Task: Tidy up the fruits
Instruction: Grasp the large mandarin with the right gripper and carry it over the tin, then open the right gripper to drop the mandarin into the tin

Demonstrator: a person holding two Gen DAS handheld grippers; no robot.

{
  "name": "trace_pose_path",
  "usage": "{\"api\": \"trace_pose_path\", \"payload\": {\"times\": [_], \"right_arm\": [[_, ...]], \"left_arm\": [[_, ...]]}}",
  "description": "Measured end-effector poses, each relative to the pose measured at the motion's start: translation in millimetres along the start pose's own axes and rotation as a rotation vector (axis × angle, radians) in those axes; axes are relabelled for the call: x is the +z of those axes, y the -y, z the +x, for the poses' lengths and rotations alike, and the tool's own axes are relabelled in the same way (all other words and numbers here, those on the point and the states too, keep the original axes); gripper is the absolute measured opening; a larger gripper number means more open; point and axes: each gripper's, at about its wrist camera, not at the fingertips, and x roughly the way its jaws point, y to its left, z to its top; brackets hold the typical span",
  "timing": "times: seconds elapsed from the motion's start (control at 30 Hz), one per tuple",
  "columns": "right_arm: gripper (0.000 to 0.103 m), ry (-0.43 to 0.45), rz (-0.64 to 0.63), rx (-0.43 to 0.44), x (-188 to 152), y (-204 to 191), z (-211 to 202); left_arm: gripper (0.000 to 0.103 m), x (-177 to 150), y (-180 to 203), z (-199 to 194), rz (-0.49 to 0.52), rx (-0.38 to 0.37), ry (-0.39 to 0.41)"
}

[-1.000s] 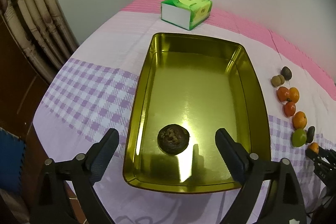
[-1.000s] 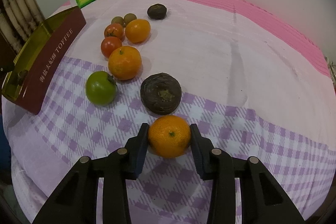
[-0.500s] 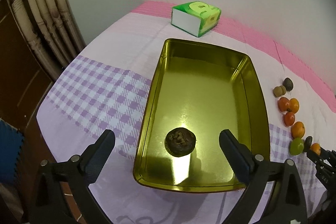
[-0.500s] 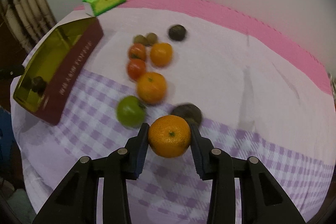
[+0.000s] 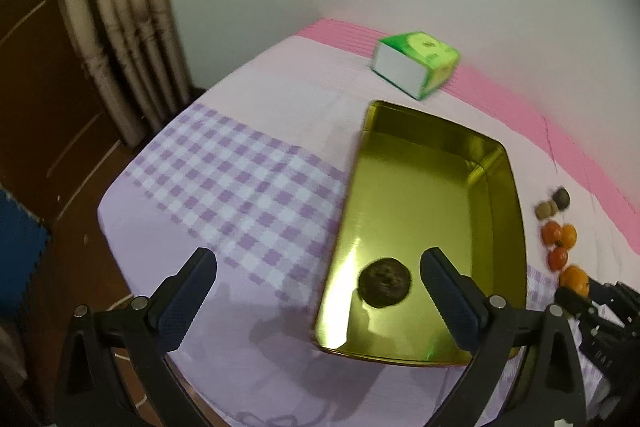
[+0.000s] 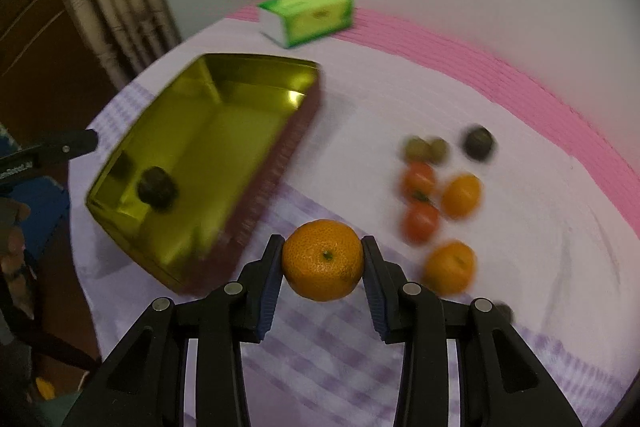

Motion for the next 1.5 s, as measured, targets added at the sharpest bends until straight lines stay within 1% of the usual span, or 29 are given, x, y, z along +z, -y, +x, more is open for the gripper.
{"api": "trace_pose_path", "payload": {"times": [0.27,0.43,0.57,0.7,1.13,1.43,1.5], "right_arm": [[0.039,0.003,-0.108,0.061,31,-53,22],[0.039,-0.012,-0.159,0.076,40,-77,37],[0.039,-0.042,-0.194,0.082,42,-90,52],[0.039,-0.072,-0.213,0.082,39,-96,64],[0.039,-0.117,-0.219,0.085,34,-104,83],[0.041,-0.111,-0.213,0.093,34,-105,82],[0.044,-0.097,-0.2,0.105,35,-103,78]], "left_arm": [[0.101,6,-37,0,-0.144,0.046,0.016],[0.101,5,-39,2,-0.151,0.046,0.012],[0.101,5,-38,3,-0.152,0.046,0.011],[0.101,5,-39,4,-0.158,0.046,0.003],[0.101,4,-39,6,-0.158,0.045,-0.005],[0.101,2,-37,8,-0.154,0.046,-0.012],[0.101,3,-37,9,-0.154,0.045,-0.012]]}}
